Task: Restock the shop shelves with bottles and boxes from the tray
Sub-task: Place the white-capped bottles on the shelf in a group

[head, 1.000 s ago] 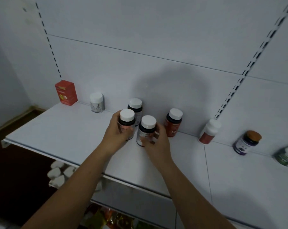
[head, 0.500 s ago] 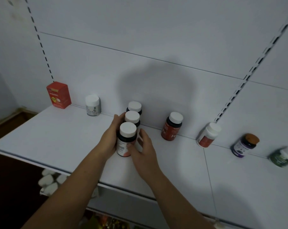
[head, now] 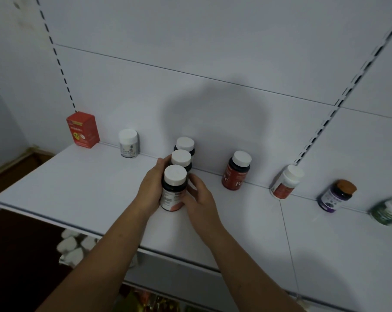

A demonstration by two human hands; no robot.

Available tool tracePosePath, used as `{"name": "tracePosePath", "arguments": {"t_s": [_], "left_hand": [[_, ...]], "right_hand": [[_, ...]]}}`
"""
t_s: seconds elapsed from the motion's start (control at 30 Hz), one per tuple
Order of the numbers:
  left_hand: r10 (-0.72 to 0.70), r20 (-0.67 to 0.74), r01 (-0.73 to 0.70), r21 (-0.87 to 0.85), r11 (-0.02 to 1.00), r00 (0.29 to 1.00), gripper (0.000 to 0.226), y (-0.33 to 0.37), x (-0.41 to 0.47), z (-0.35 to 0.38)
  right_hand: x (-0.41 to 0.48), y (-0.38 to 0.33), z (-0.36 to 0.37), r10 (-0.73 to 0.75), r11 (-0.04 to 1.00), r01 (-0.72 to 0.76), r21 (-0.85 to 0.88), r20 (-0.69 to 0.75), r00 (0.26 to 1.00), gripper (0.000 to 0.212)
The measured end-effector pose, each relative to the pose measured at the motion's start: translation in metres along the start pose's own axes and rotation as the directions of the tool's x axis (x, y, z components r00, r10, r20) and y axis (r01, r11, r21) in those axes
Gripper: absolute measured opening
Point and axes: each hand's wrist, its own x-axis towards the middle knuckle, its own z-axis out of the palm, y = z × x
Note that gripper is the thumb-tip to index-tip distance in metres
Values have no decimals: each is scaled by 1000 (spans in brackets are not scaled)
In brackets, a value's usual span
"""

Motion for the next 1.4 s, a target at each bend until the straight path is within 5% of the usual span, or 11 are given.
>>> {"name": "tracePosePath", "arguments": {"t_s": [0.27, 0.5, 0.7, 0.97, 1.2, 1.4], "left_hand": [[248, -158, -208, 231, 950, 956, 48, 18, -19, -10], [479, -46, -295, 734, 612, 877, 58, 53, -88, -32], [494, -87, -92, 941, 326, 865, 72, 56, -187, -29], [421, -328, 312, 944, 108, 846, 79, 15, -336, -27], [317, -584, 582, 806, 114, 747, 79, -23, -452, -48], [217, -743, 702, 669, 244, 633, 78, -61, -494, -93]], "right_hand": [[-17, -18, -20, -7, 998, 9, -56, 31, 999, 61], [-45, -42, -53, -257, 936, 280, -212, 131, 958, 59], [-84, -57, -80, -459, 697, 602, -389, 403, 792, 66], [-146, -31, -60, -373, 498, 813, -301, 772, 514, 73], [-195, 2, 12, -260, 420, 892, -169, 919, 296, 74], [-208, 40, 85, -101, 513, 836, -195, 953, 284, 74]]}}
